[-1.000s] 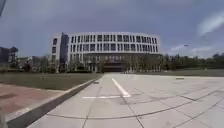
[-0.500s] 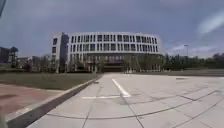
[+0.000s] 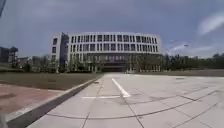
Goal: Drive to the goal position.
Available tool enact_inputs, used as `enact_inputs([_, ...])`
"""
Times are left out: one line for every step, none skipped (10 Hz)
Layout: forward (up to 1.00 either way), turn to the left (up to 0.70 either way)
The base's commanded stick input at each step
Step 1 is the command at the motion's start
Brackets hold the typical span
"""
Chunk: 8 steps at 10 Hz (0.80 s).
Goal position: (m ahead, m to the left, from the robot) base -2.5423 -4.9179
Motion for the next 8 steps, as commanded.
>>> enact_inputs([0.0, 0.0])
enact_inputs([0.0, 0.0])
enact_inputs([0.0, 0.0])
enact_inputs([0.0, 0.0])
enact_inputs([0.0, 0.0])
enact_inputs([0.0, 0.0])
enact_inputs([0.0, 0.0])
enact_inputs([0.0, 0.0])
